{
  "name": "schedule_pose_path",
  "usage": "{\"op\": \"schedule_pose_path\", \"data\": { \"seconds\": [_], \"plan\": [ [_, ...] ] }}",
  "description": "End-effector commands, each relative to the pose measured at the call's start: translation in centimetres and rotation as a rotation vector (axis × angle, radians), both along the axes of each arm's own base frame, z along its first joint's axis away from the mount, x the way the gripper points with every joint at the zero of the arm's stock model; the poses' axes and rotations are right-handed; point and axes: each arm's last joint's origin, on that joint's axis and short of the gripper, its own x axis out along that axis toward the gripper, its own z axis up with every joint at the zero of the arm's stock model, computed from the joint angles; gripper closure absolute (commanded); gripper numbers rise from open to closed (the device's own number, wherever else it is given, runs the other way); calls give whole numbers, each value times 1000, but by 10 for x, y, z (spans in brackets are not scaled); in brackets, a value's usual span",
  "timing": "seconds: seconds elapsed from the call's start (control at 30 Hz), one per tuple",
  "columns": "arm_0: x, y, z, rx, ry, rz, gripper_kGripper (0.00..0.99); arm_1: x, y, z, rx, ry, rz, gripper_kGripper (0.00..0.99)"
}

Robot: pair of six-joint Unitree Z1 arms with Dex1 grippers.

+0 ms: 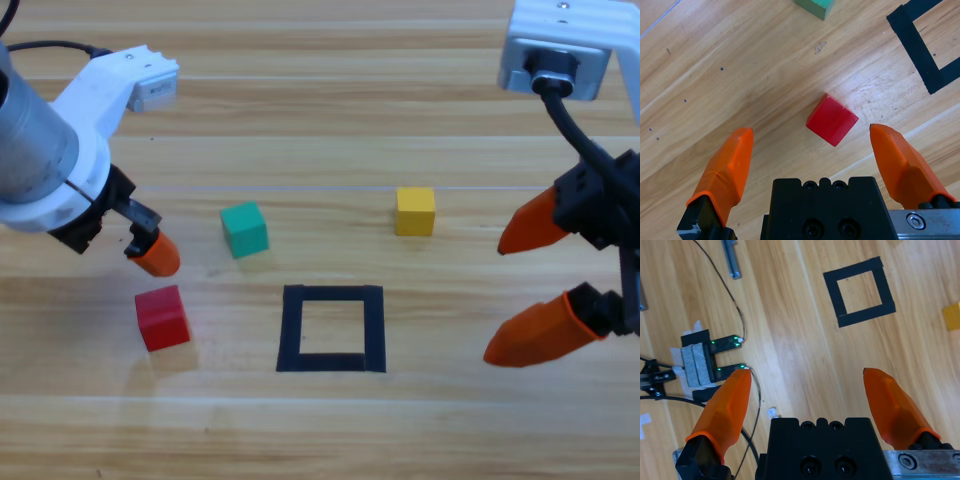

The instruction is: Stack the blocks in the rectangular block: red at the bottom, yellow in the middle, green on top

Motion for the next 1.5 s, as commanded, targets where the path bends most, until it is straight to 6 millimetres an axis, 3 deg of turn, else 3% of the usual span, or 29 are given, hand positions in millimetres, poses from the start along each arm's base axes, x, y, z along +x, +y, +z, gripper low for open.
{"op": "schedule_pose_path", "data": {
  "seconds": [0.03, 0.23, 0.43, 0.67, 0.83, 0.93, 1.07, 1.27, 1.5],
  "plan": [
    [-5, -4, -1, 10, 15, -9, 0, -13, 3, -1, 2, 20, 66, 8],
    [-11, 1, 11, 7, 2, -7, 0, -4, -4, 0, -6, 42, -55, 8],
    [-13, 4, 9, 28, 6, 1, 0, 49, -7, -15, -101, 34, -487, 10],
    [-12, 4, 15, 1, -4, 44, 0, 101, 30, -67, -287, 29, -812, 5],
    [-2, -1, 36, -73, -31, 247, 0, 146, 65, -92, -370, 61, -935, 8],
    [6, -4, 56, -89, -46, 402, 0, 163, 100, -108, -466, 35, -963, 8],
    [14, -7, 65, -84, -15, 554, 0, 179, 120, -132, -457, 115, -1017, 8],
    [13, -5, 68, -87, 17, 721, 0, 204, 115, -161, -404, 387, -1126, 14],
    [16, -9, 65, -50, 74, 829, 0, 214, 110, -165, -403, 332, -1212, 21]
  ]
}}
